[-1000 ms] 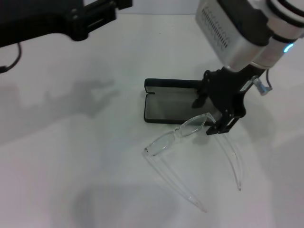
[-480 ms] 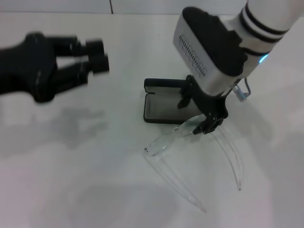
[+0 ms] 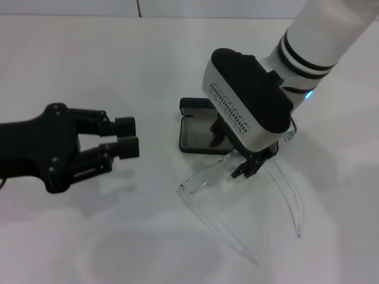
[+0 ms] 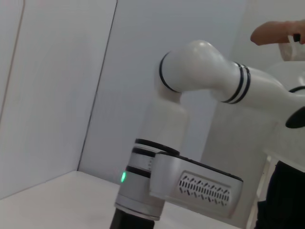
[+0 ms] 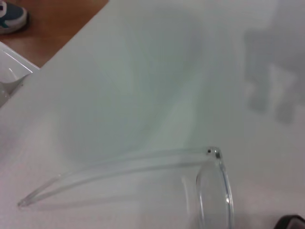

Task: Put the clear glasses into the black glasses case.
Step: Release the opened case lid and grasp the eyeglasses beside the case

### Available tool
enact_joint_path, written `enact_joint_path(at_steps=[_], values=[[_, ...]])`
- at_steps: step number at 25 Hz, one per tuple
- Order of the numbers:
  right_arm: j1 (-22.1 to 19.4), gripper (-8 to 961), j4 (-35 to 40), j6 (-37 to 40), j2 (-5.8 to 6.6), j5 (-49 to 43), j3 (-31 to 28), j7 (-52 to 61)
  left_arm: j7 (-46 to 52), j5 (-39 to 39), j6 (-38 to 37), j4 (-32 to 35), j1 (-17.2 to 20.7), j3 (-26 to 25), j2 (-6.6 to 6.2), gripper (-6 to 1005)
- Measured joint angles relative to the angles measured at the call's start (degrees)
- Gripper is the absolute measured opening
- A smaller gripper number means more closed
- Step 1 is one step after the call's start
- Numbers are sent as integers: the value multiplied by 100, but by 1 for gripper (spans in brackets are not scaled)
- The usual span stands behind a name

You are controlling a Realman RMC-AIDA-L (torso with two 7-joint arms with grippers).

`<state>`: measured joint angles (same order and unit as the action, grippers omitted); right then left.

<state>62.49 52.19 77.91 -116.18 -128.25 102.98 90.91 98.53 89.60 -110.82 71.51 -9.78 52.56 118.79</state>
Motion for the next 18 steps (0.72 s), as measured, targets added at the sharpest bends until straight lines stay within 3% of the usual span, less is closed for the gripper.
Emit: enact_joint_path(at_steps=[18], values=[[162,587,-459,-539,0,540,898,44,-482,165,-113,-420,12,4,21,219]])
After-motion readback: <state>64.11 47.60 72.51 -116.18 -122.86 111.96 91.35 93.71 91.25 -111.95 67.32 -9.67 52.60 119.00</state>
